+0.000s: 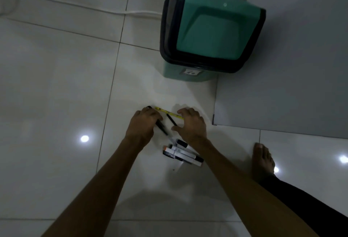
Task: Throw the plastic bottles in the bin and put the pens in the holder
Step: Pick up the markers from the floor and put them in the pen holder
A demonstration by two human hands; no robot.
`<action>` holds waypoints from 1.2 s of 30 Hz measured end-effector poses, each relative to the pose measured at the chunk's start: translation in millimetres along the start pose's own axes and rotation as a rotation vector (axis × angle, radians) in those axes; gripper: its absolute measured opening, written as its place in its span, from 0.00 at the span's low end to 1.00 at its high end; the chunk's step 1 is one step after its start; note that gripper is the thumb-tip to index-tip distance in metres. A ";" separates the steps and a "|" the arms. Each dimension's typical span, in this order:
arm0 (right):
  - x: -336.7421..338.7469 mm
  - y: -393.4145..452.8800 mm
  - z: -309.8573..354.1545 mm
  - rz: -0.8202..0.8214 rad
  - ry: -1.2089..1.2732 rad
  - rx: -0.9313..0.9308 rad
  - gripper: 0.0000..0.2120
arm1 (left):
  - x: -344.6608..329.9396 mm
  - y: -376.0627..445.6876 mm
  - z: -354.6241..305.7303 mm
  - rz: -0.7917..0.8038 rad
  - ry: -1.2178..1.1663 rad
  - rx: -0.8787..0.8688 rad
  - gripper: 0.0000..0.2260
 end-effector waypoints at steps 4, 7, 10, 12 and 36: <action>0.4 5.2 0.5 -0.061 0.014 0.019 0.21 | 1.3 3.7 4.7 -0.043 0.161 -0.001 0.19; -0.6 9.3 0.6 -0.023 0.140 -0.031 0.15 | 4.6 6.9 5.3 -0.035 0.305 -0.010 0.26; -2.3 11.9 1.6 -0.006 0.207 -0.055 0.11 | 6.5 5.0 5.6 -0.075 0.456 -0.032 0.14; -3.0 12.0 1.1 -0.018 0.233 -0.054 0.10 | 7.4 6.3 8.9 -0.097 0.542 -0.024 0.07; 97.5 -118.5 86.9 -0.232 0.819 0.000 0.08 | 91.3 -128.6 -49.1 -0.224 -0.720 0.102 0.07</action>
Point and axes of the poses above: each hand's wrist, its own y-axis towards the middle knuckle, its own x-axis out of the back of the hand, z = x × y, the point moved 2 cm from there along y, towards the middle knuckle, and after that the axes turned 13 degrees about z, right-handed, at the moved point
